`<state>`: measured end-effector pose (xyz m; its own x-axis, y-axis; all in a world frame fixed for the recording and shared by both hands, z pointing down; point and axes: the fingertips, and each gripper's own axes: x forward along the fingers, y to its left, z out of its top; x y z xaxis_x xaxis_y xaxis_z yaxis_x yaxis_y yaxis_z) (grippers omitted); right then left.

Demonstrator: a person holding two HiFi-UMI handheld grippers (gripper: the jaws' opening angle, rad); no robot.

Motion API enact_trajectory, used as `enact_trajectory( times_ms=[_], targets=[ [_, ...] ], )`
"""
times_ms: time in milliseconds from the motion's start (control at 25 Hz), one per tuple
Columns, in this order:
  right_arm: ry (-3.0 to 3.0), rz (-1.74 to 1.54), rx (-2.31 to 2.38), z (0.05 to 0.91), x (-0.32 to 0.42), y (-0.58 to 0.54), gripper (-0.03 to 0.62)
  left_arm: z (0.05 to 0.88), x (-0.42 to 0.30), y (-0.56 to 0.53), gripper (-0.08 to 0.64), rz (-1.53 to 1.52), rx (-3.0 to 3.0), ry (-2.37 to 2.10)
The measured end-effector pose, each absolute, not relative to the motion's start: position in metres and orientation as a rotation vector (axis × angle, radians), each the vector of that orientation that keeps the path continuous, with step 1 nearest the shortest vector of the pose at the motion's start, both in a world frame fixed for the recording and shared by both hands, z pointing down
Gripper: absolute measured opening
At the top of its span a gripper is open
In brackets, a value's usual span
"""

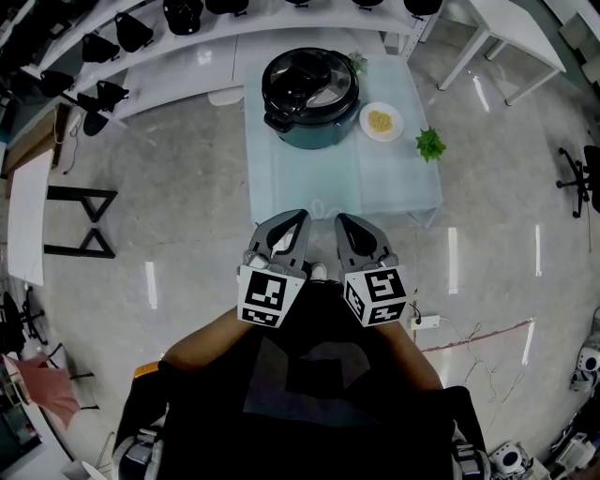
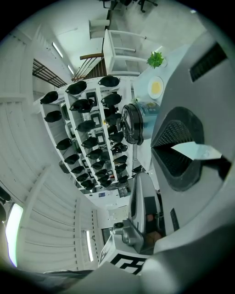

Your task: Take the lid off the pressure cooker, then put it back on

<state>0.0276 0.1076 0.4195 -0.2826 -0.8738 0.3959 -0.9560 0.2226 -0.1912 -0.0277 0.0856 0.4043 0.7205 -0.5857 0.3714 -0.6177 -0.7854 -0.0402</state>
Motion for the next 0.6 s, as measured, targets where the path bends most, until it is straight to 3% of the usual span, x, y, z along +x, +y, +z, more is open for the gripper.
enact_trajectory(
  times_ms=[600],
  targets=[
    [-2.194, 0.57, 1.809, 0.404, 0.035, 0.027, 0.017, 0.396, -0.014, 0.003, 0.007, 0.489, 2.855, -0.877]
  ],
)
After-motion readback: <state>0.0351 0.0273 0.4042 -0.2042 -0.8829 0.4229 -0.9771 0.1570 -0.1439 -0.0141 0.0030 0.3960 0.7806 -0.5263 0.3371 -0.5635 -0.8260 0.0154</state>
